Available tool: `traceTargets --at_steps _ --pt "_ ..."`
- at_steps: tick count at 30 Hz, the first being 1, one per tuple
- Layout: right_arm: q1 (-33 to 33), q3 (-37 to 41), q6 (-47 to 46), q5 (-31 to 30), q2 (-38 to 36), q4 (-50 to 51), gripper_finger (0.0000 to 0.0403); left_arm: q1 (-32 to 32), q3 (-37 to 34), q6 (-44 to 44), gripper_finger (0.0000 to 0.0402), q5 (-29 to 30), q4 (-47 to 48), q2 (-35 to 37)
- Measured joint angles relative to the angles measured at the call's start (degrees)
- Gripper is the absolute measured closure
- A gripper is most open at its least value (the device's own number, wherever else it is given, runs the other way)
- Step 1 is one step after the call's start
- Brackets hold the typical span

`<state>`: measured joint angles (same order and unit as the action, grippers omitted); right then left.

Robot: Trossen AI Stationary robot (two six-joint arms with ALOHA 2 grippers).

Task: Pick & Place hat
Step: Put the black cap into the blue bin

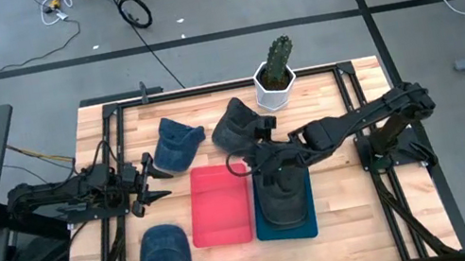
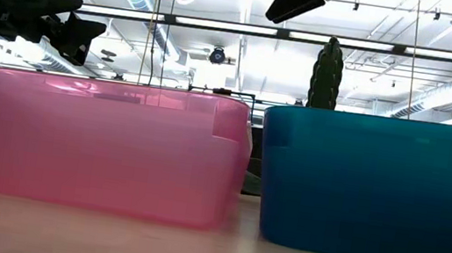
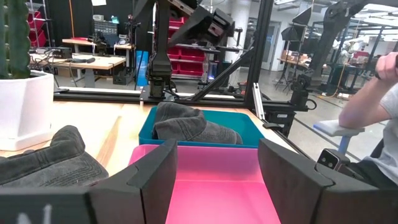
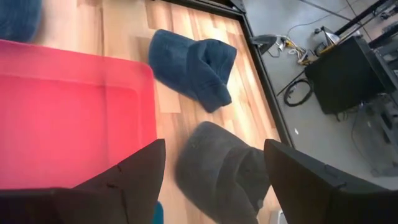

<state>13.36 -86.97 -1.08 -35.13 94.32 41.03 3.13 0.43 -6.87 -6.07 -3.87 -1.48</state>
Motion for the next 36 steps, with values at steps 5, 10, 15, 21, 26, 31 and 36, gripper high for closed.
traceTargets --at_steps 5,10,15,21,26,31,36 --pt "-1.99 0.02 -0.36 0.01 0.0 -0.32 0.0126 0.0 -0.01 0.0 0.0174 0.02 -0.01 0.01" --pt "-4.53 0.06 -0.24 0.19 0.02 -0.74 0.0126 0.0 0.0 0.0 0.0174 0.0 -0.01 0.01" --pt "-7.8 0.06 1.31 0.23 -0.11 -6.06 0.0126 0.0 0.01 0.0 0.0174 0.02 0.01 0.01" --pt "-12.62 0.06 -1.38 3.76 -0.31 -5.55 0.0126 -0.01 0.01 0.02 0.0174 0.0 0.01 0.0" --pt "-17.49 0.06 -3.61 13.34 -0.31 -5.69 0.0126 -0.02 -0.01 0.02 0.0174 0.0 -0.01 0.01" --pt "-21.3 0.06 -5.24 13.77 -0.31 -4.32 0.0126 -0.01 0.01 0.0 0.0174 0.0 0.01 -0.01" --pt "-24.24 0.06 -6.59 18.98 0.15 -1.11 0.0126 -0.02 0.0 0.01 0.0174 0.0 -0.01 -0.01"
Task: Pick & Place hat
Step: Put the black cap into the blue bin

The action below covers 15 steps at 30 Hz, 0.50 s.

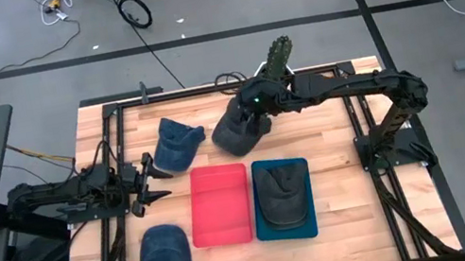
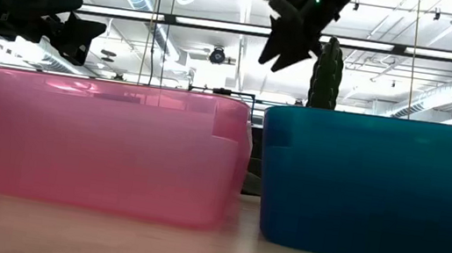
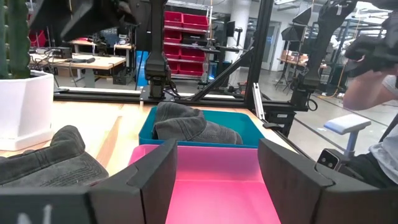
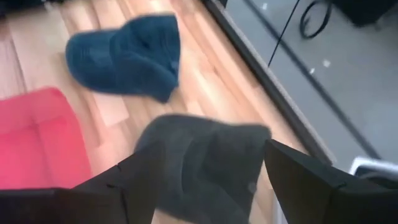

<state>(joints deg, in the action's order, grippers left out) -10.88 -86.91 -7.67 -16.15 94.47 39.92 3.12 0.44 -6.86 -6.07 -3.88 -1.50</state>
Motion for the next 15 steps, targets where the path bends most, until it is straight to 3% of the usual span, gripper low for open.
traceTargets --at_steps 15 --pt "-5.33 -0.02 -2.12 8.24 11.11 -0.79 0.0126 0.02 0.01 0.0 0.0174 0.02 -0.02 0.02"
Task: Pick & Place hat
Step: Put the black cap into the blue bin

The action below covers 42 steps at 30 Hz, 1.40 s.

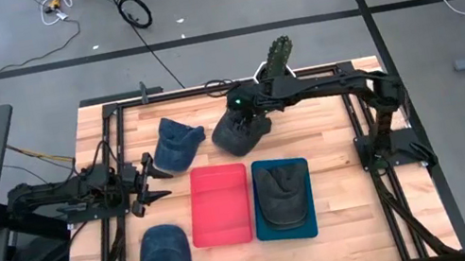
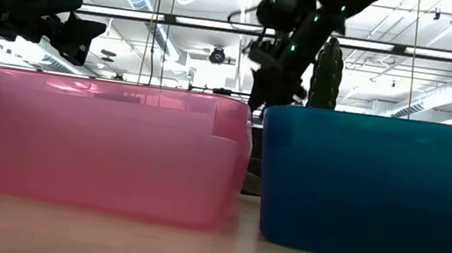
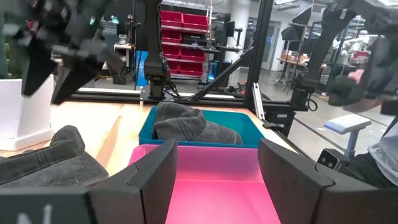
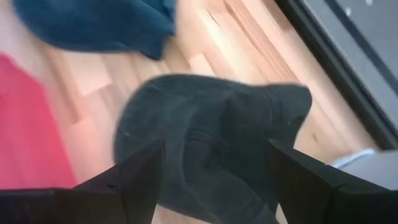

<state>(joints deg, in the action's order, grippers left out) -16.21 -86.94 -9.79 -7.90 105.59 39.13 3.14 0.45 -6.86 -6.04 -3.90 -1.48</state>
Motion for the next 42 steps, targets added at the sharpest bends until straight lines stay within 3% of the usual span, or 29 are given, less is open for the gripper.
traceTargets --at_steps 25,39,42 --pt "-2.27 0.0 -0.25 2.98 10.29 -3.8 0.0128 -0.01 -0.01 0.0 0.0174 -0.01 0.04 0.0" --pt "-2.9 0.0 -0.27 7.54 13.37 -5.38 0.017 0.0 -0.02 -0.02 0.0174 -0.02 0.04 0.0" --pt "-2.88 -0.02 0.62 7.56 13.37 -5.44 0.02 -0.01 -0.01 0.0 0.0174 0.0 0.06 0.0"
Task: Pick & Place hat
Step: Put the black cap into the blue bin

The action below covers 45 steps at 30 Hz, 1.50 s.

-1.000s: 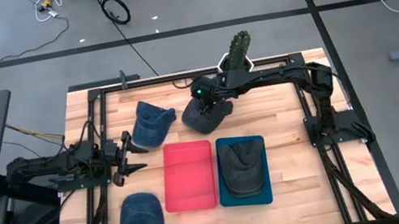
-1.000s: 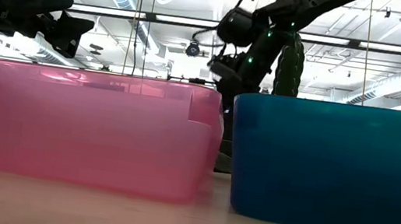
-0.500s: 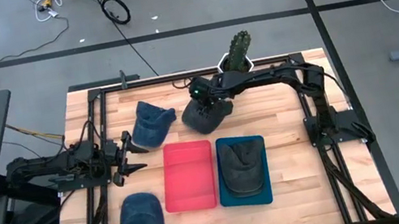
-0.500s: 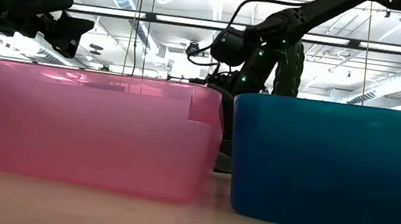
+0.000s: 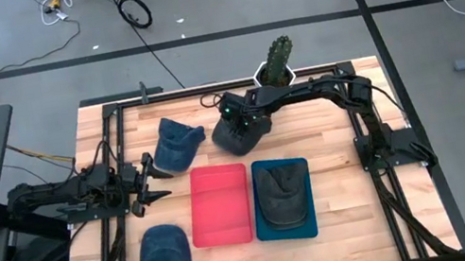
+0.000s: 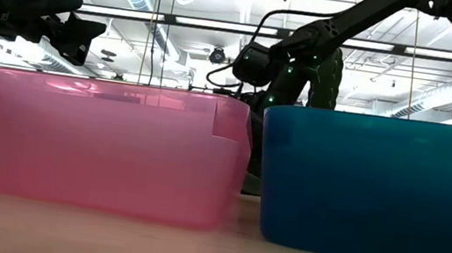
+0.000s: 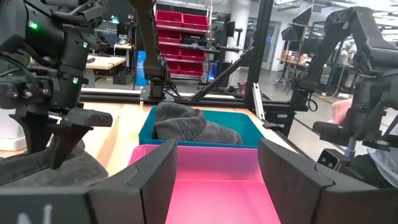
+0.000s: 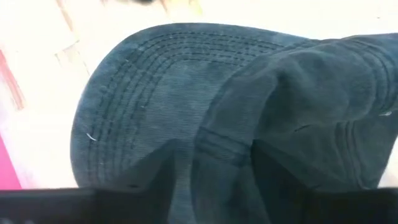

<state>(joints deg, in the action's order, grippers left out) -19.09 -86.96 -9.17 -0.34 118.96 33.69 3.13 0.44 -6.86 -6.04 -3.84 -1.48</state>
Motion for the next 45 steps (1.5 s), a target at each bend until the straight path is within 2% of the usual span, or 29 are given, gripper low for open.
traceTargets --at_steps 3,6,8,16,22,28,37,45 --pt "0.02 0.0 1.04 0.0 -0.09 0.23 0.0264 0.0 -0.01 -0.02 0.0174 -0.01 -0.02 0.0" --pt "0.01 0.0 2.8 -0.09 -0.11 0.67 0.0356 -0.02 0.01 0.01 0.0174 -0.02 -0.02 -0.02" --pt "0.16 0.0 5.22 0.07 -0.11 0.81 0.0387 0.0 0.0 -0.01 0.0174 -0.02 -0.02 0.0" --pt "0.35 -0.02 9.17 2.35 -2.61 2.44 0.0396 -0.01 0.01 0.01 0.0174 -0.02 -0.01 0.0" --pt "0.7 -0.37 12.21 2.7 -9.98 4.67 0.0399 0.0 0.01 0.01 0.0174 -0.01 -0.01 -0.01" --pt "3.91 -0.42 17.13 3.18 -17.93 10.14 0.0401 0.0 -0.02 -0.02 0.0174 -0.01 0.0 -0.02" --pt "13.81 -0.42 18.79 4.49 -24.63 23.29 0.0402 -0.01 0.0 -0.01 0.0174 -0.02 -0.02 0.0" --pt "24.81 0.06 16.39 2.58 -24.52 25.67 0.0402 0.01 -0.01 0.01 0.0174 0.0 0.01 -0.02"
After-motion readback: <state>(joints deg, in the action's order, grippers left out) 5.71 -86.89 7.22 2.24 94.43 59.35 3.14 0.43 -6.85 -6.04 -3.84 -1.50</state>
